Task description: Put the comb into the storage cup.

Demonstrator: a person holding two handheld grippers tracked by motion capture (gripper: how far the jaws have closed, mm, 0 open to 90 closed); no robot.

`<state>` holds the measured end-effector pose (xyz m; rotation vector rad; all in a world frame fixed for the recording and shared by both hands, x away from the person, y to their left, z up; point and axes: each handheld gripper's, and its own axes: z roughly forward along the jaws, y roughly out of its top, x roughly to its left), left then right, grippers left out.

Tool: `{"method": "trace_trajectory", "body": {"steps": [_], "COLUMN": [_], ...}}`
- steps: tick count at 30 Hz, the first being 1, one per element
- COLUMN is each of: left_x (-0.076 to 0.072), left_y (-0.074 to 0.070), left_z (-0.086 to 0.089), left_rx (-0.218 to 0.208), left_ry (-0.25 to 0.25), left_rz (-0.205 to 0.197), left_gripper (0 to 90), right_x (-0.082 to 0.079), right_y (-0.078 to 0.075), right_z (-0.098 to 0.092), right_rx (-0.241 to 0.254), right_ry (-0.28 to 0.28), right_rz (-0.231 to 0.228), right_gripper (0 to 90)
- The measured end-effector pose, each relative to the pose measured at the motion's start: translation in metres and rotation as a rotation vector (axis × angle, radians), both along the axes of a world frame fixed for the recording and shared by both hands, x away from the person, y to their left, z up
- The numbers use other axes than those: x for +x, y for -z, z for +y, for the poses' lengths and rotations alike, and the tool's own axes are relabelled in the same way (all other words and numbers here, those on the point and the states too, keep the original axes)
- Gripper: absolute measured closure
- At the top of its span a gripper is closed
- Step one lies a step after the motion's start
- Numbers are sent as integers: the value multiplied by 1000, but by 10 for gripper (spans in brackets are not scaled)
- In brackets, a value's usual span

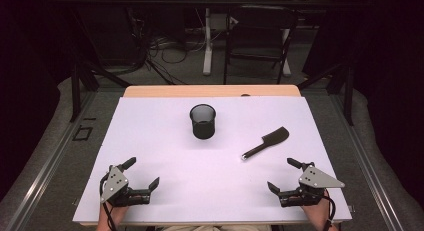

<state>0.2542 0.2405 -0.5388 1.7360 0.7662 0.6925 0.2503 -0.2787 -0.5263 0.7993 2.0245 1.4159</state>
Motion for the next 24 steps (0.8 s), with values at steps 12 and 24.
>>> {"method": "trace_trajectory", "body": {"steps": [12,24], "left_x": [2,3], "left_y": [1,1], "left_z": [1,1], "left_rx": [-2,5], "left_ry": [-13,-15], "left_rz": [12,15], "left_gripper": [0,0], "right_x": [5,24], "right_y": [0,-4], "right_z": [0,16], "right_rx": [-11,-69], "right_ry": [17,2], "right_rz": [20,57], "right_gripper": [0,0]}}
